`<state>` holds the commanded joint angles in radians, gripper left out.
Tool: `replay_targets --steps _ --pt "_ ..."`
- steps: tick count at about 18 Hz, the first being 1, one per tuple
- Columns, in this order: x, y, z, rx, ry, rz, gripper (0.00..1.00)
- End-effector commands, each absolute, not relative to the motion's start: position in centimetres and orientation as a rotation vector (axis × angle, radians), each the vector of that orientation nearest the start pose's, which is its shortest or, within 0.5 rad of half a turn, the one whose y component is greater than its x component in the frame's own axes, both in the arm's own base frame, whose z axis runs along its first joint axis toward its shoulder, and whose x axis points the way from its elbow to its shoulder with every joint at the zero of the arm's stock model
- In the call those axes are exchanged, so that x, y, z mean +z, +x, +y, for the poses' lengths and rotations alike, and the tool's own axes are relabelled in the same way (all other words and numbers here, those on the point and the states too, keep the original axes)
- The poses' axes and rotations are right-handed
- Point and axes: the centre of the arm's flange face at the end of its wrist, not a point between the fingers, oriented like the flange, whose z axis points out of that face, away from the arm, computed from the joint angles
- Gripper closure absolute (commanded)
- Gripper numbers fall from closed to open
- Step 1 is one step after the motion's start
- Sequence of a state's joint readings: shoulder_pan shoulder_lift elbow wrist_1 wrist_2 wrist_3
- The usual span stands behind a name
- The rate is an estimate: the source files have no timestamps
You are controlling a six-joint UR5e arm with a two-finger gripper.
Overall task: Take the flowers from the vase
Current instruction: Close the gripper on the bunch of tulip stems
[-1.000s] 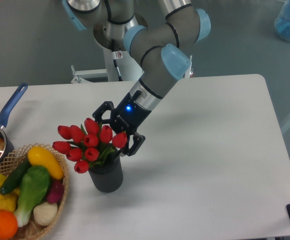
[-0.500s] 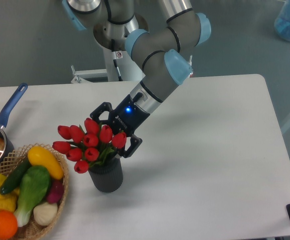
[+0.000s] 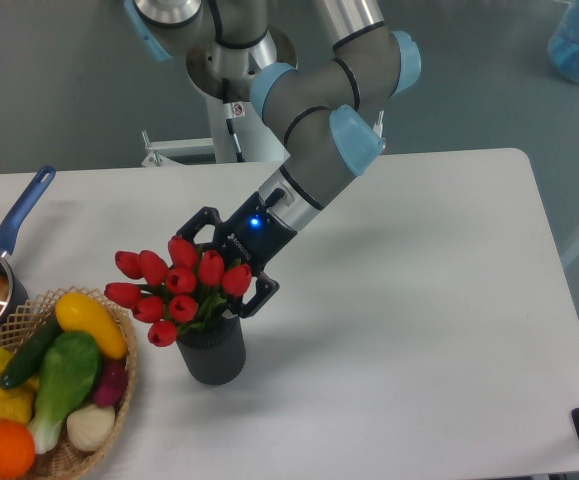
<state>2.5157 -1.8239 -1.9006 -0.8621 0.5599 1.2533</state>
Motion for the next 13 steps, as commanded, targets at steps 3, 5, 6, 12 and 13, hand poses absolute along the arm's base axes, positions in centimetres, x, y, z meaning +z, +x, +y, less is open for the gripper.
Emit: replay_targets --steps 3,5,6,12,13 --pt "31.91 -31.16 49.09 -0.418 -2.116 0.399 0.39" --pt "31.97 -31.35 49.02 -0.415 -2.116 0.397 0.45" --pt "31.98 -31.34 49.02 -0.415 -2.114 0.396 0.50" --pt "32.18 -31.66 48.95 -0.409 -2.114 0.392 0.52" --pt "32.32 -31.72 48.99 -0.406 -2.113 0.394 0.52"
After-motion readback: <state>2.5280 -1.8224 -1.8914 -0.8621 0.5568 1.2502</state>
